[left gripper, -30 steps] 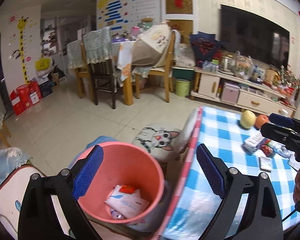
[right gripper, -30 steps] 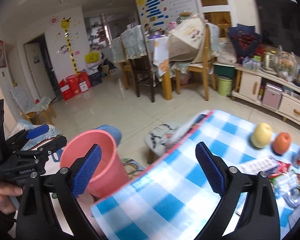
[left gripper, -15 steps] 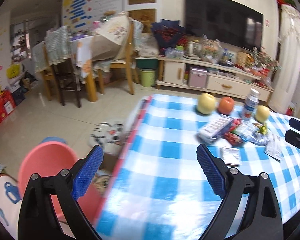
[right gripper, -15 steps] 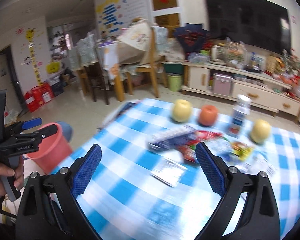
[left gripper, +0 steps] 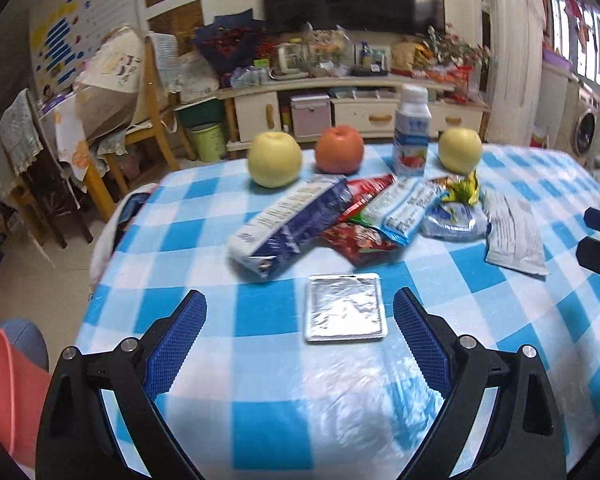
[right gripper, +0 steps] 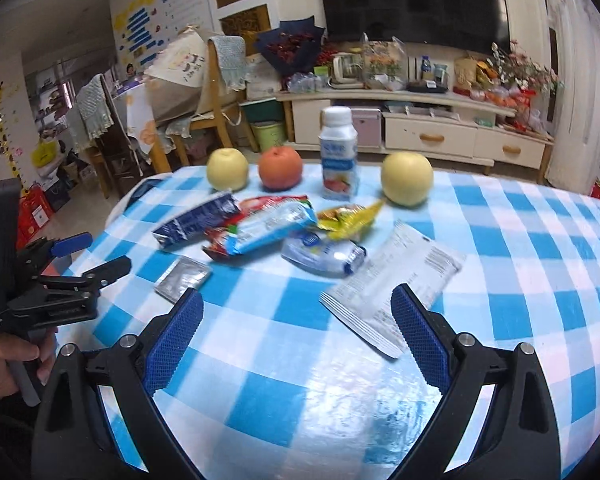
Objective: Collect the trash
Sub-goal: 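Move both open grippers back over the table toward the remaining trash, then grasp the foil tray with the left gripper while the right gripper grasps the white sachet, then lift the foil tray in the left gripper and sachet in the right gripper toward the bucket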
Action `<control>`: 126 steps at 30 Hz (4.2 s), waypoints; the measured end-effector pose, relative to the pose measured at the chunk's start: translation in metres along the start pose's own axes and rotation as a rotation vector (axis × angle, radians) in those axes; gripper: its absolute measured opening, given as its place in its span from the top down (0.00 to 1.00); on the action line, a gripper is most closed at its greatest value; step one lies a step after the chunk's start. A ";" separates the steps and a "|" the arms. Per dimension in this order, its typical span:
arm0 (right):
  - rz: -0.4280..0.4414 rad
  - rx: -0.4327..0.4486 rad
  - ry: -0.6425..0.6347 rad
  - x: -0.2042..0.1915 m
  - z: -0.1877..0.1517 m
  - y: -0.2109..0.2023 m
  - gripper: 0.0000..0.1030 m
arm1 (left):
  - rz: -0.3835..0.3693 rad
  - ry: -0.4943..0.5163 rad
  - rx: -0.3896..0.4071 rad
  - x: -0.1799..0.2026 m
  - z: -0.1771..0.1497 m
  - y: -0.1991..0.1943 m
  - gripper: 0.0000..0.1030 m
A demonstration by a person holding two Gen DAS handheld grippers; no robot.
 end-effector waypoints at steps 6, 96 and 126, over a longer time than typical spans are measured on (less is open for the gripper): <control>-0.037 -0.047 0.024 0.022 -0.011 0.020 0.07 | -0.012 0.028 -0.043 0.030 -0.006 0.036 0.09; -0.142 -0.031 0.096 -0.006 0.026 -0.016 0.26 | -0.033 -0.117 0.005 -0.049 0.012 -0.045 0.39; 0.340 0.111 -0.275 -0.307 0.155 -0.001 0.26 | 0.309 -0.393 0.143 -0.287 -0.006 -0.177 0.39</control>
Point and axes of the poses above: each gripper's, at about its wrist camera, not at the fingertips, and y roughly the way its jaws point, x to its right, z to its top, the point moved 5 cm from there along y, roughly the way its jaws point, and after that the axes turned 11 degrees about -y, right-handed, at the moved point
